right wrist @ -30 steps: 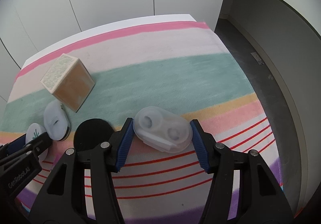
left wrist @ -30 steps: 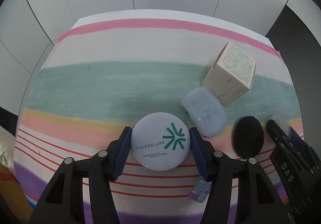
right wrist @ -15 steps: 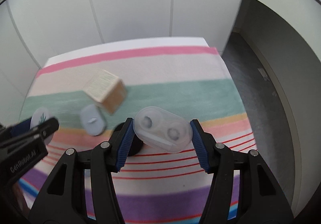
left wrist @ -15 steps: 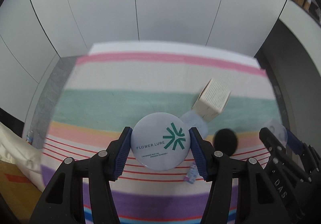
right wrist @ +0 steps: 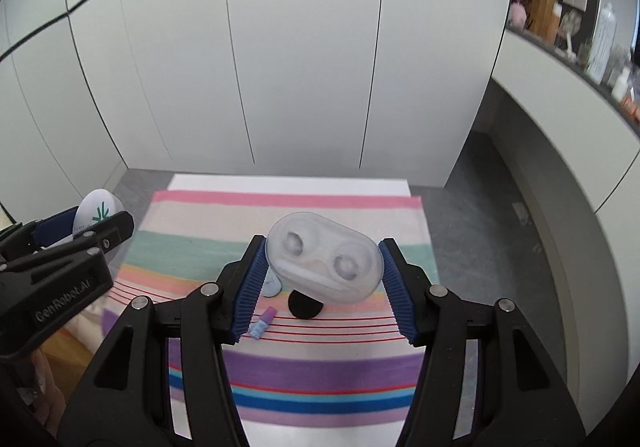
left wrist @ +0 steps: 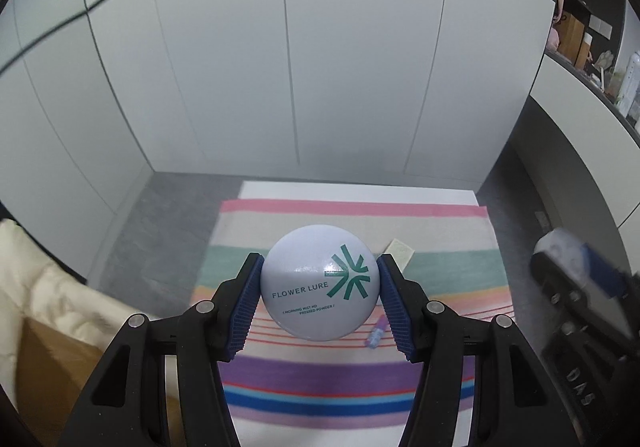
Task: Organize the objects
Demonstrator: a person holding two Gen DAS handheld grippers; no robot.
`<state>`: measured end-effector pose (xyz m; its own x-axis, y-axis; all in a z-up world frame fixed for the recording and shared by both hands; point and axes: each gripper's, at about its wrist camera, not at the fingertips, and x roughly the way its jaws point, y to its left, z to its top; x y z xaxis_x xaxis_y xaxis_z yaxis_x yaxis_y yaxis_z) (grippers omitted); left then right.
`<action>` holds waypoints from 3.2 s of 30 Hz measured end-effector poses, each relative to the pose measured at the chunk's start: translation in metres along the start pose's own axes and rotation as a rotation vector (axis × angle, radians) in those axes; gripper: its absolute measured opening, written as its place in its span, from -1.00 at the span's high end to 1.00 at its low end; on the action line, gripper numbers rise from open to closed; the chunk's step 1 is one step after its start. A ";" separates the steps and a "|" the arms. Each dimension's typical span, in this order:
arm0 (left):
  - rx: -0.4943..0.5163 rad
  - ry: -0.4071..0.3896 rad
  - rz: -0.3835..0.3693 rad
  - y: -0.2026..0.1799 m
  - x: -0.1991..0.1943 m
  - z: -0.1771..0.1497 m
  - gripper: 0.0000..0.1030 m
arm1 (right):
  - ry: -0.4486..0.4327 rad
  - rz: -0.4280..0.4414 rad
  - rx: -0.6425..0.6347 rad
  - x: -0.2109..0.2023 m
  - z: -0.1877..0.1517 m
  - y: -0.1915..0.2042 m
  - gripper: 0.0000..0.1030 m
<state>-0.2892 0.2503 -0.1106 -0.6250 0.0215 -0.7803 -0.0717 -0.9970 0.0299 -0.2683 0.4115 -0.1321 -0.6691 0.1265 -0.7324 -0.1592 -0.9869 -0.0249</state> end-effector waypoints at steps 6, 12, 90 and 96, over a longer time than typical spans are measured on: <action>0.029 -0.022 -0.039 -0.005 -0.051 0.003 -0.13 | -0.057 -0.023 -0.043 -0.064 0.020 0.012 -0.14; 0.034 -0.055 -0.056 -0.004 -0.092 0.004 -0.13 | -0.081 -0.016 -0.075 -0.100 0.027 0.018 -0.14; -0.037 0.035 -0.044 0.143 -0.217 -0.199 -0.13 | 0.118 0.197 -0.096 -0.233 -0.185 0.058 -0.14; -0.123 0.055 0.015 0.191 -0.221 -0.218 -0.13 | 0.123 0.281 -0.202 -0.231 -0.184 0.113 -0.14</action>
<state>0.0043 0.0385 -0.0686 -0.5811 0.0060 -0.8138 0.0351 -0.9989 -0.0324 0.0018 0.2521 -0.0916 -0.5717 -0.1531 -0.8060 0.1731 -0.9828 0.0639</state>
